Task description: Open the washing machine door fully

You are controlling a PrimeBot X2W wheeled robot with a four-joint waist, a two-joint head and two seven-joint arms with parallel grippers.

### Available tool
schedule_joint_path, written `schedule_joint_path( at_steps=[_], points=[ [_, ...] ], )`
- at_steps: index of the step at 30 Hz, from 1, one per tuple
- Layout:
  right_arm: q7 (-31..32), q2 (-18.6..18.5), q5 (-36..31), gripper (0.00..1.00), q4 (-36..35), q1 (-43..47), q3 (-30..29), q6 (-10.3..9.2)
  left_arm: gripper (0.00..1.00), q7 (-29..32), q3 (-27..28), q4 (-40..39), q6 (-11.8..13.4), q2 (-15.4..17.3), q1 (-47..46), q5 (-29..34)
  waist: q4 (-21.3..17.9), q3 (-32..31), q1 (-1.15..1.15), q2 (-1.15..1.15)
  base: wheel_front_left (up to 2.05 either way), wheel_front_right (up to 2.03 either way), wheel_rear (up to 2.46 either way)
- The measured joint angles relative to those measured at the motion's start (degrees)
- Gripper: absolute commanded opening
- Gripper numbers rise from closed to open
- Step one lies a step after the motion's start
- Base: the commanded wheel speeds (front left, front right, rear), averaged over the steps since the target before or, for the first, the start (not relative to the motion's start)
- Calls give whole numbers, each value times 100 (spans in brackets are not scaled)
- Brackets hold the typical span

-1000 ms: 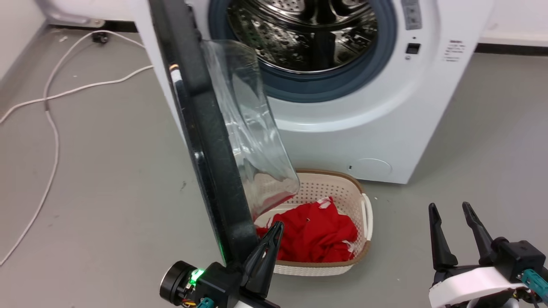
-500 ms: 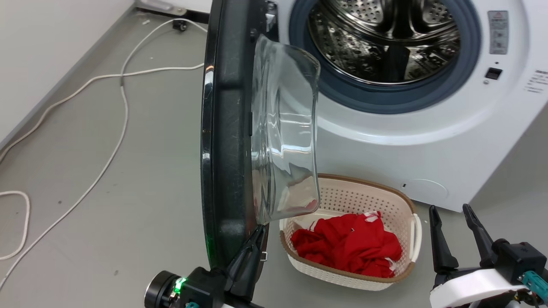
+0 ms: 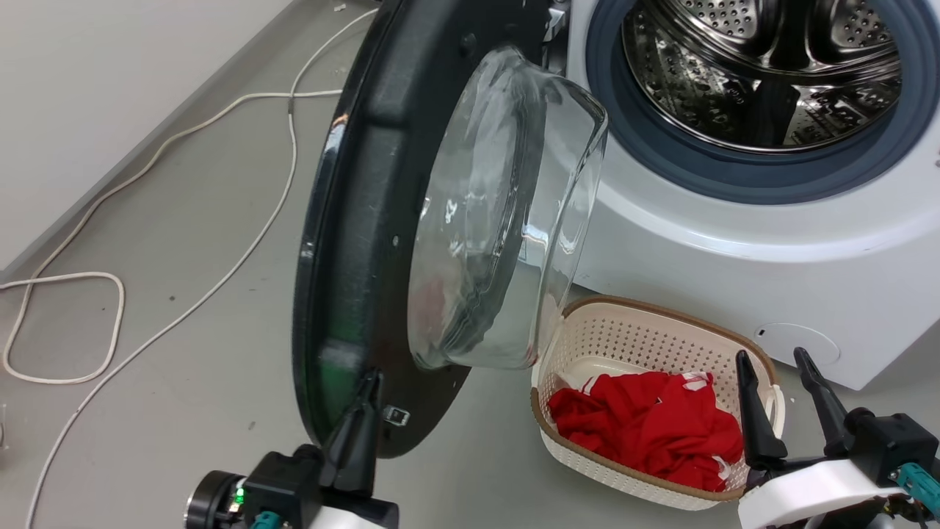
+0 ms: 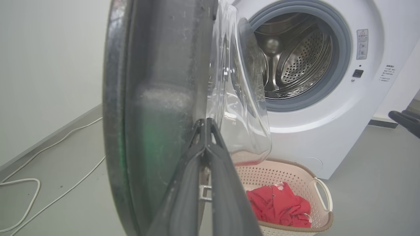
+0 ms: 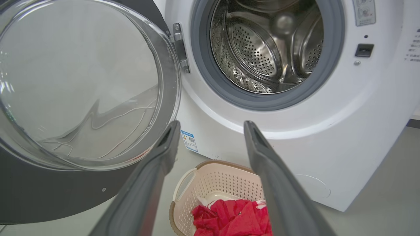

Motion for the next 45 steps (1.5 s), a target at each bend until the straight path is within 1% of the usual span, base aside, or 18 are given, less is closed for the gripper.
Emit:
schedule_joint_path(
  at_steps=[6, 8, 9, 11, 12, 13, 15, 17, 21, 23, 28, 30, 31, 32, 35, 40, 45],
  points=[
    [21, 0, -4, 100, -3, -25, 14, 0, 0, -137, 325, 159, 94, 89, -12, -112, 67, 79, 0, 0, 0, 0, 0],
    [43, 1, -25, 100, -7, -85, 60, 0, 0, -169, 534, 319, 192, 122, -72, -181, 45, 135, 0, 0, 0, 0, 0],
    [43, 1, -25, 100, -7, -85, 60, 0, 0, -169, 534, 319, 192, 122, -72, -181, 45, 135, 0, 0, 0, 0, 0],
    [51, 1, -54, 100, -11, -105, 62, 0, 0, -229, 689, 445, 222, 156, -165, -249, 15, 175, 0, 0, 0, 0, 0],
    [55, 0, -58, 100, -12, -107, 57, 0, 0, -286, 857, 578, 269, 199, -268, -318, -25, 208, 0, 0, 0, 0, 0],
    [55, 0, -58, 100, -12, -107, 57, 0, 0, -286, 857, 578, 269, 199, -268, -318, -25, 208, 0, 0, 0, 0, 0],
    [85, 0, -76, 100, -16, -118, 42, 0, 0, -339, 1025, 703, 319, 232, -365, -376, -61, 240, 1, 0, 0, 0, 0],
    [97, 0, -99, 100, -41, -138, 10, 0, 0, -424, 1251, 905, 341, 298, -530, -494, -103, 302, 0, 0, 0, 0, 0],
    [101, 0, -109, 100, -56, -153, -3, 0, 0, -472, 1418, 1182, 337, 382, -753, -581, -134, 366, 1, 0, 0, 0, 0],
    [125, 1, -115, 100, -71, -190, -12, 0, 0, -508, 1528, 1384, 303, 442, -923, -658, -153, 411, 1, 0, 0, 0, 0],
    [181, 0, -216, 100, -92, -260, -87, 0, 0, -604, 1793, 2017, 112, 632, -1457, -888, -224, 531, 1, 0, 0, 0, 0],
    [182, 0, -250, 100, -130, -338, -90, 0, 0, -680, 1925, 2362, 63, 687, -1722, -970, -277, 581, 1, 0, 0, 0, 0],
    [182, 0, -250, 100, -130, -338, -90, 0, 0, -680, 1925, 2362, 63, 687, -1722, -970, -277, 581, 1, 0, 0, 0, 0],
    [183, 0, -255, 100, -132, -341, -90, 0, 0, -731, 2003, 2576, 31, 749, -1871, -1013, -316, 594, 1, 0, 0, 0, 0],
    [183, 0, -256, 100, -138, -341, -94, 0, 0, -778, 2071, 2753, 10, 788, -1998, -1055, -344, 602, 1, 0, 0, 0, 0],
    [181, 0, -245, 100, -134, -341, -88, 0, 0, -854, 2191, 3200, -152, 926, -2254, -1146, -398, 586, 1, 0, 0, 0, 0],
    [151, 0, -187, 100, -76, -343, -52, 0, 0, -906, 2215, 3479, -226, 950, -2292, -1100, -480, 534, 1, 0, 0, 0, 0]
  ],
)
